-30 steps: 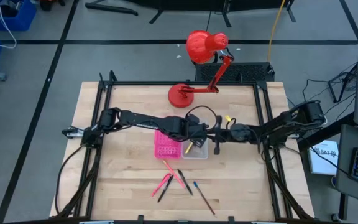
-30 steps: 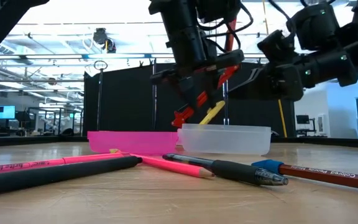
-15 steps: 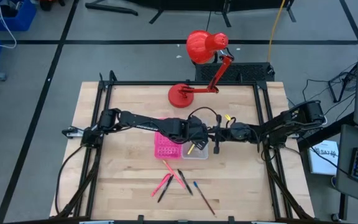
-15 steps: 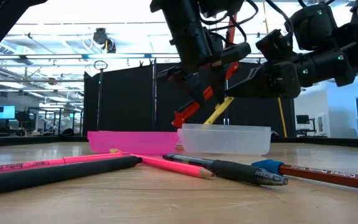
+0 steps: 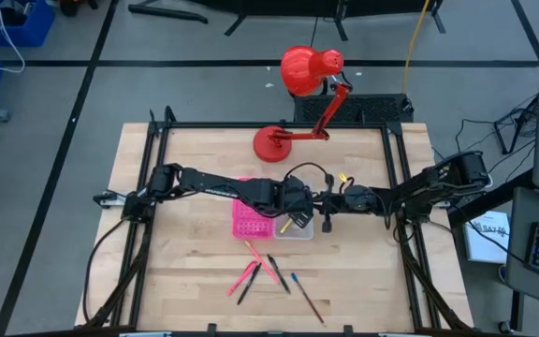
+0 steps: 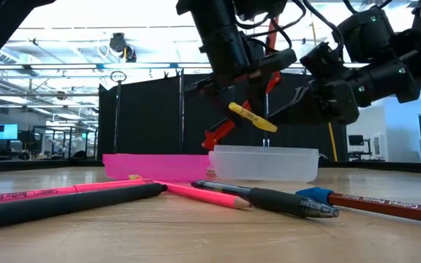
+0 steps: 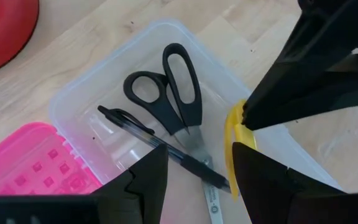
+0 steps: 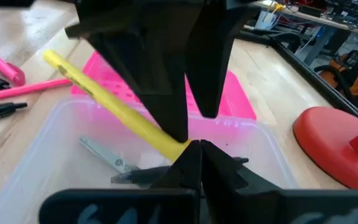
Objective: Pick & place school supplies into a supply box
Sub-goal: Put the yellow pen into the pink supply box
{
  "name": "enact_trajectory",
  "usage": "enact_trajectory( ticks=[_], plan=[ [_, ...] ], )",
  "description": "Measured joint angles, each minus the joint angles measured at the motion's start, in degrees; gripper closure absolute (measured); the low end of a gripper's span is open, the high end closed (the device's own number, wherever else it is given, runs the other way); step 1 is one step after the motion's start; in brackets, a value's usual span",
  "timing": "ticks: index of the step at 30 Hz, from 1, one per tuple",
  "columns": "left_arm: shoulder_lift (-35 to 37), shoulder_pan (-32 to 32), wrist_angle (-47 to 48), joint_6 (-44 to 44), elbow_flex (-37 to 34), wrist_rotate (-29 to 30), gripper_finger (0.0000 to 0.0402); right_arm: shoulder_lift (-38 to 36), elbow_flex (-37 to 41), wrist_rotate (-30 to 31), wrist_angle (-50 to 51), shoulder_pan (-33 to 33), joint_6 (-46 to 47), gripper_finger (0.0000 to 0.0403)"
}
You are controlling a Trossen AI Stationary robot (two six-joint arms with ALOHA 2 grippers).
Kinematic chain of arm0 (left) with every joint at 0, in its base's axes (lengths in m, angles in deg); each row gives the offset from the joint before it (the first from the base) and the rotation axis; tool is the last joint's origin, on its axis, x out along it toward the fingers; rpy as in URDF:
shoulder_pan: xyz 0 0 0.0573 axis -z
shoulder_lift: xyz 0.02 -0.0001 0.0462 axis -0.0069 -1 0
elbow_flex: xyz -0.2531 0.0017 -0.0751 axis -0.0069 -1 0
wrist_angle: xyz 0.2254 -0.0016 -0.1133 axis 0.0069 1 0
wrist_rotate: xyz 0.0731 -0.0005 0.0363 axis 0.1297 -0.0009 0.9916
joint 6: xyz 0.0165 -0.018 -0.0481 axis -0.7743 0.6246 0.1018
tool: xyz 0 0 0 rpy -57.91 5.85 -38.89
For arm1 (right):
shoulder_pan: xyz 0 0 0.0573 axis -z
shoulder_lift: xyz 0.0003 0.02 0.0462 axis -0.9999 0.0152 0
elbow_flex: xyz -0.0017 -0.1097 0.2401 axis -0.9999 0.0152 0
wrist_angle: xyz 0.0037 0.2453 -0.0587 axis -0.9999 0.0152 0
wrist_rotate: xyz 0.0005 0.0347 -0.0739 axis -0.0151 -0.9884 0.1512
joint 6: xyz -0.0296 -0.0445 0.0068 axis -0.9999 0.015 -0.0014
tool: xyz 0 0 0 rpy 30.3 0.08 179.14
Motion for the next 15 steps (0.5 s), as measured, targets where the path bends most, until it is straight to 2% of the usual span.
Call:
enact_trajectory(
  ticks=[15],
  plan=[
    [0.00, 1.49, -1.78, -1.18, 0.00, 2.60, 0.0218, 0.66, 0.00, -4.42, 2.16, 0.20, 1.01, 0.0403]
  ],
)
